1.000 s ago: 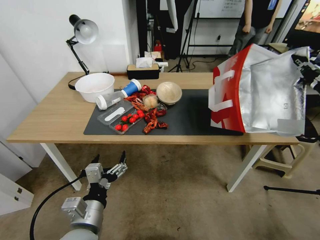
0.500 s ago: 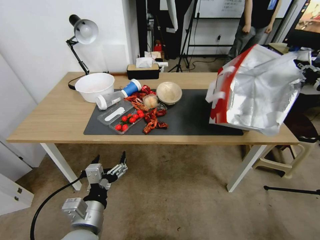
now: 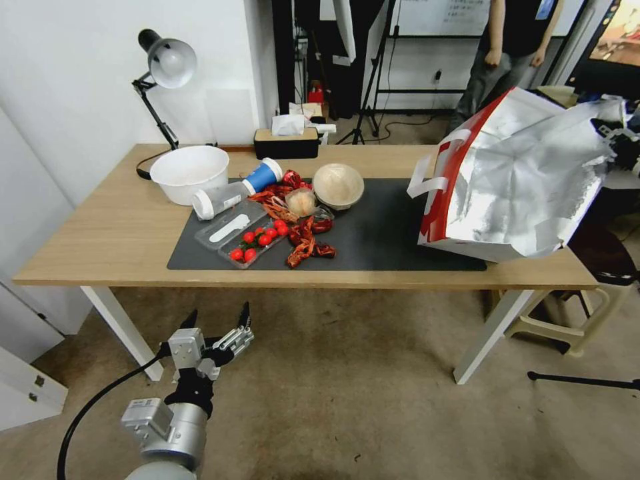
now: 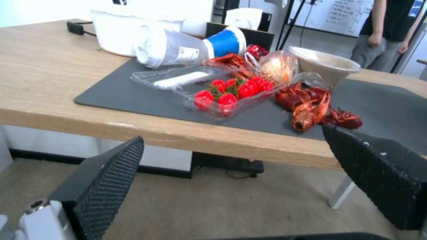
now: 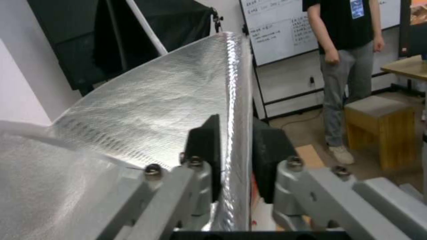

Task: Pick up the food delivery bag from the floor and place it on the table.

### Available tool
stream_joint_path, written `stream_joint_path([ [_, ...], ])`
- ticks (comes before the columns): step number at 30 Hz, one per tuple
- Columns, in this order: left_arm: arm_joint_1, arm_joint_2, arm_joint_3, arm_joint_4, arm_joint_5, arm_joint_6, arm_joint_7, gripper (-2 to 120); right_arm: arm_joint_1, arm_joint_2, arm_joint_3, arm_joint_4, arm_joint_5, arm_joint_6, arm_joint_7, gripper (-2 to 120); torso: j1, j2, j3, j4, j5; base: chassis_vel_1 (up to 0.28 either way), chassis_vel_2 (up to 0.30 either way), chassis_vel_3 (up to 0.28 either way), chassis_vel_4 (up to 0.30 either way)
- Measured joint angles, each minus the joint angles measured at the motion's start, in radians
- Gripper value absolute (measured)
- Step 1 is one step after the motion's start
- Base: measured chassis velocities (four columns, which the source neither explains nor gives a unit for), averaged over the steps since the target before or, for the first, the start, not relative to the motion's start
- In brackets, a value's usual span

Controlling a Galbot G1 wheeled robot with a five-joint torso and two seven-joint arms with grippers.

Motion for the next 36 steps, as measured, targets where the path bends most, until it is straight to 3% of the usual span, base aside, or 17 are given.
stream_joint_path([
  [2, 0.000, 0.000, 0.000, 0.000, 0.000, 0.000, 0.000, 100, 0.004, 0.000, -0.004, 0.000, 0.000, 0.000, 0.001, 20, 0.000, 0.000, 0.000, 0.0000, 0.0000, 0.000, 0.000, 0.000, 0.000],
  [3, 0.000, 0.000, 0.000, 0.000, 0.002, -0.002, -0.001, 100, 0.013, 0.000, -0.011, -0.001, -0.002, 0.003, 0.002, 28, 0.000, 0.000, 0.000, 0.0001, 0.0000, 0.000, 0.000, 0.000, 0.000],
  [12, -0.001, 0.000, 0.000, 0.000, 0.002, -0.004, -0.005, 100, 0.029, -0.005, -0.024, -0.001, -0.025, 0.021, -0.002, 57, 0.000, 0.000, 0.000, 0.0000, 0.0000, 0.000, 0.000, 0.000, 0.000],
  [16, -0.002, -0.001, 0.000, 0.000, 0.001, -0.006, -0.010, 100, 0.031, -0.006, -0.027, 0.004, -0.029, 0.022, -0.004, 77, 0.000, 0.000, 0.000, 0.0000, 0.0000, 0.000, 0.000, 0.000, 0.000],
  [20, -0.001, 0.000, 0.000, 0.000, 0.001, -0.006, -0.020, 100, 0.026, -0.005, -0.026, 0.013, -0.029, 0.020, -0.004, 85, 0.000, 0.000, 0.000, 0.0000, -0.0001, 0.000, 0.000, 0.000, 0.000],
  [23, 0.001, 0.001, -0.001, 0.001, -0.001, -0.006, -0.026, 100, 0.015, 0.006, -0.020, 0.027, -0.032, 0.020, -0.003, 98, 0.000, 0.000, 0.000, 0.0000, 0.0000, 0.000, 0.000, 0.000, 0.000],
  [36, 0.001, 0.007, -0.005, -0.006, -0.008, -0.006, -0.032, 100, -0.005, 0.014, -0.003, 0.050, -0.033, 0.021, 0.003, 100, 0.000, 0.000, 0.000, 0.0000, 0.0000, 0.000, 0.000, 0.000, 0.000],
])
